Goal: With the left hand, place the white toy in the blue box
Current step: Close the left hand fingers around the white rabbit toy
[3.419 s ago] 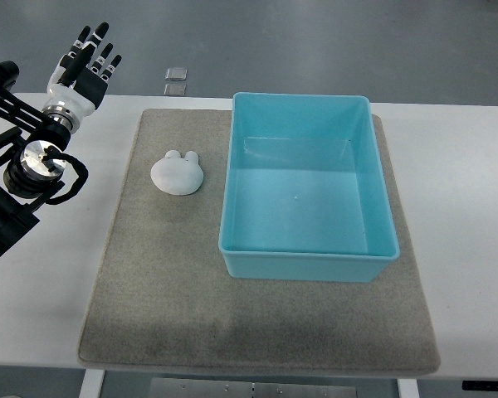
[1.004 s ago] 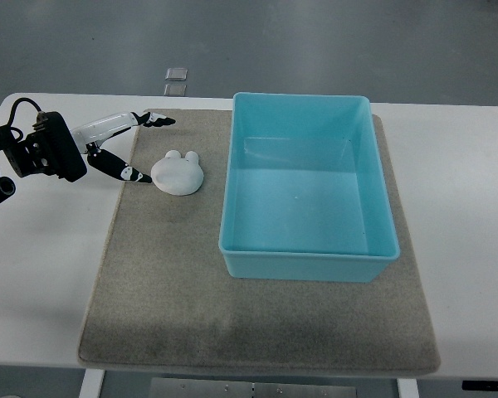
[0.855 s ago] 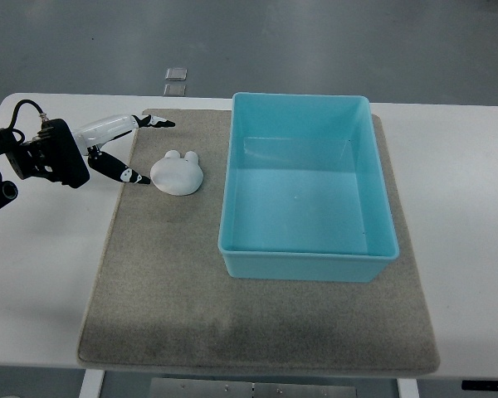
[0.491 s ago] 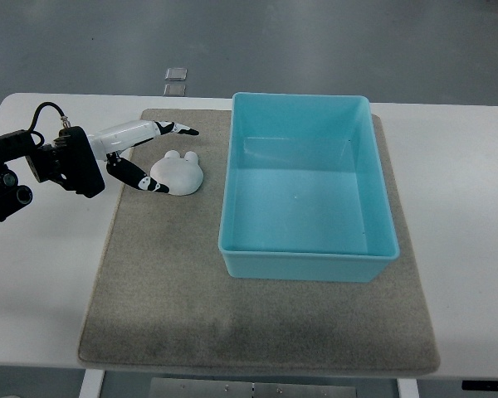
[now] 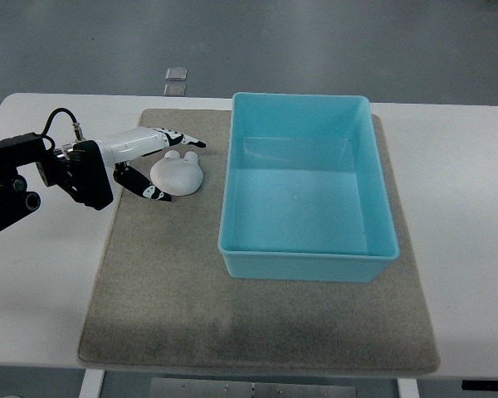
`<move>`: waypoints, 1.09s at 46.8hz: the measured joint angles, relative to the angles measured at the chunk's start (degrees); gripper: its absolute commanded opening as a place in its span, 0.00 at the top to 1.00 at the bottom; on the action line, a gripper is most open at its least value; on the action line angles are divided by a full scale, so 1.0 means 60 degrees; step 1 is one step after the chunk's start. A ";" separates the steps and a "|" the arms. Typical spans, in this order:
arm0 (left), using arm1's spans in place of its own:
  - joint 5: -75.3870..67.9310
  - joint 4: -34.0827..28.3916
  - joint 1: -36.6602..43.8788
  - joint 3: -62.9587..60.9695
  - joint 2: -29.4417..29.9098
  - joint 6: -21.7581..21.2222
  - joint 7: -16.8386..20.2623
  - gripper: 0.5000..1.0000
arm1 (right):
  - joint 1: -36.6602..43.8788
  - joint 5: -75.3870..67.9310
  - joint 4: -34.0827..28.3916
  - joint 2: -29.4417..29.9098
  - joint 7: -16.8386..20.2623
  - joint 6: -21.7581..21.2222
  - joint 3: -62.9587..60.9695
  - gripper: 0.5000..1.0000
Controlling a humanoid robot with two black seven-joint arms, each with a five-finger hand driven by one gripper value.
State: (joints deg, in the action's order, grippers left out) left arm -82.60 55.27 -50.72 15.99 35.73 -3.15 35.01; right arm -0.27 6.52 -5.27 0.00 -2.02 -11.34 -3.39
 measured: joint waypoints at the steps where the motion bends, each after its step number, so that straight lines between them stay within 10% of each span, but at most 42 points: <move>1: -0.0008 -0.0016 0.0000 -0.0061 -0.0023 -0.0039 0.0000 0.17 | 0.0001 0.0000 0.0000 0.0000 0.0000 0.0000 0.0001 0.13; 36: -0.0002 -0.0820 -0.0195 -0.1036 -0.0394 -0.1175 0.0000 0.37 | 0.0001 -0.0001 0.0000 0.0000 -0.0001 0.0001 0.0001 0.13; 51: -0.0003 -0.0848 -0.0190 -0.1053 -0.0492 -0.1344 0.0000 0.70 | 0.0000 -0.0002 0.0000 0.0000 0.0000 0.0000 0.0001 0.13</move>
State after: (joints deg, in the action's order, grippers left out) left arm -82.62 50.18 -51.86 9.67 32.78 -11.21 35.00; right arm -0.27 6.51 -5.27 0.00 -2.02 -11.34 -3.39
